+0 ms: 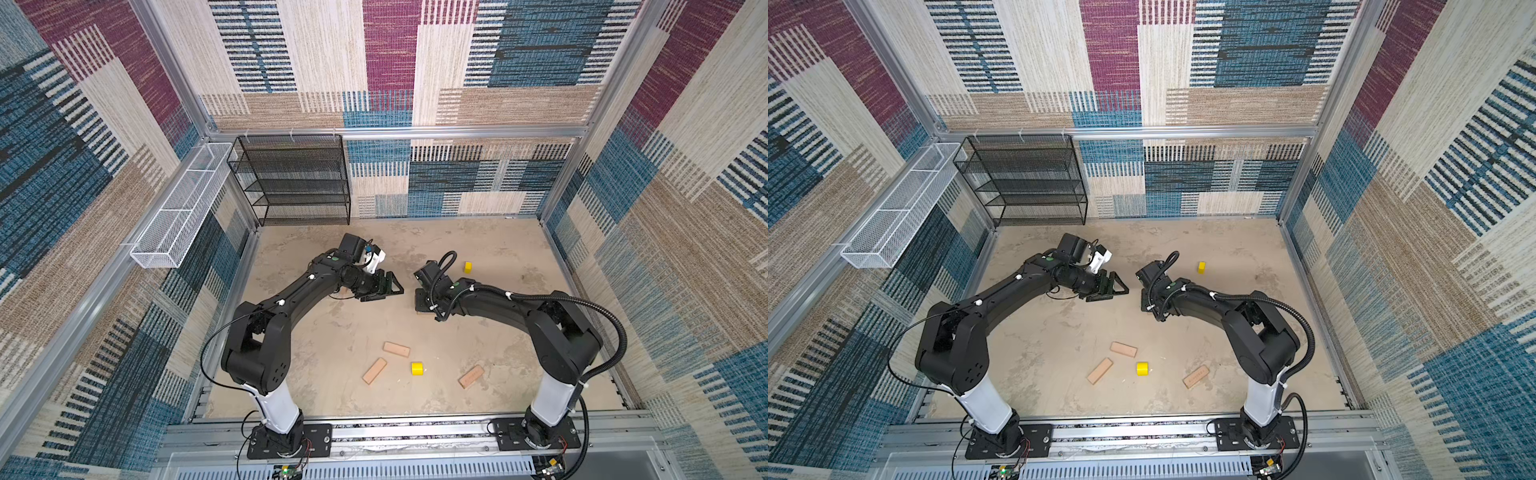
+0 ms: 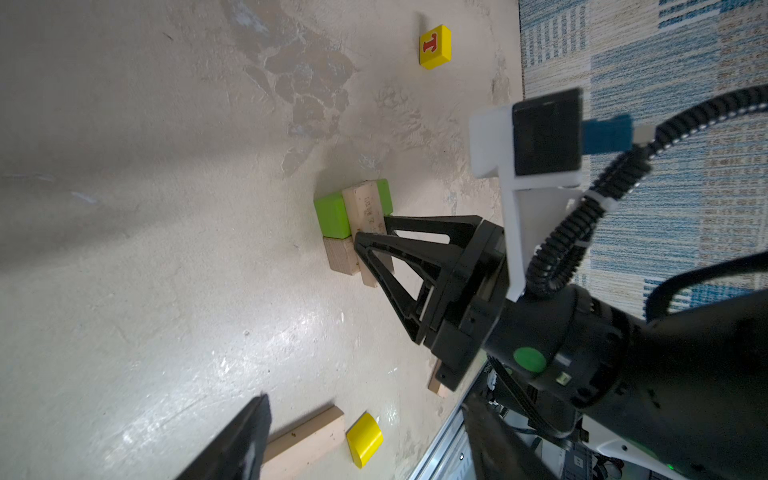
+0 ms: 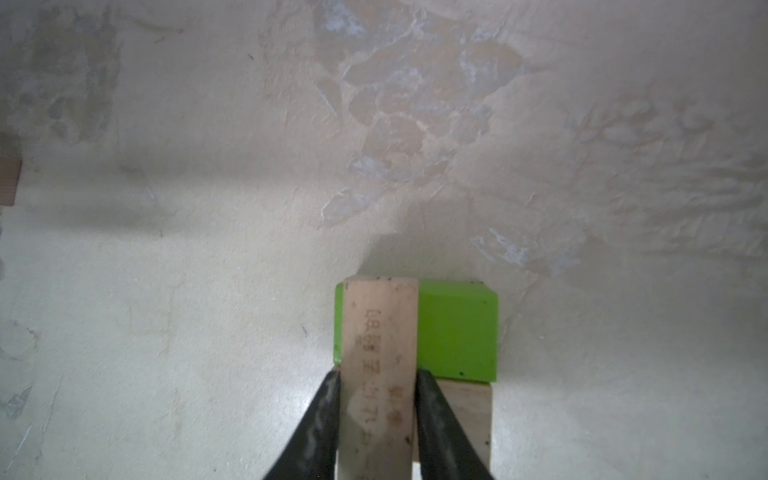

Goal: Build the wood block tower

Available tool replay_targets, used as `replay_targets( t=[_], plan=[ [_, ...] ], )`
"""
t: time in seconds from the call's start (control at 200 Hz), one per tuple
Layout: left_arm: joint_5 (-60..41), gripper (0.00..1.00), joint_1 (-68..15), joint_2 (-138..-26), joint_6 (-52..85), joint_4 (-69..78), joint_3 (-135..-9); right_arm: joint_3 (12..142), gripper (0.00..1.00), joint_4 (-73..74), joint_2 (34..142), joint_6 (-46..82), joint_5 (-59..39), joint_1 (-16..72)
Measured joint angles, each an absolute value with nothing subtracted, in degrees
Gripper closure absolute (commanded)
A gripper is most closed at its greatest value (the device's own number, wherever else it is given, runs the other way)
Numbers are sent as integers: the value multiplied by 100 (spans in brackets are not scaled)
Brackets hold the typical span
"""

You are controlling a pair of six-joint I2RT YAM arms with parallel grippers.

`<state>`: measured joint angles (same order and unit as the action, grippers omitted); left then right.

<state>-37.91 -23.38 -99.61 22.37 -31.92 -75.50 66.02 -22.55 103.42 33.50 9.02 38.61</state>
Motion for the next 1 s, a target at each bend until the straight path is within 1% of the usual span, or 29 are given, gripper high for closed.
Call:
replay_targets(
  t=[0.356,0.391,0.431,0.521,0.731,1.002],
  plan=[
    [-3806,21,-2331,-9942,2237,-3192,-7548,6624,65,-2261,10348,3350,897,3859],
    [-3806,22,-2329,-9942,2237,-3192,-7548,6626,67,-2261,10348,3350,897,3859],
    [-3806,21,-2327,-9942,2237,-3192,-7548,6626,72,-2263,10348,3350,895,3859],
    [-3806,21,-2327,-9942,2237,-3192,-7546,6637,74,-2263,10348,3332,897,3859],
    [-3809,22,-2327,-9937,2239,-3192,-7544,6643,69,-2261,10350,3330,895,3857],
    [-3837,22,-2327,-9937,2244,-3192,-7542,6643,65,-2324,10350,3330,895,3857]
  ],
)
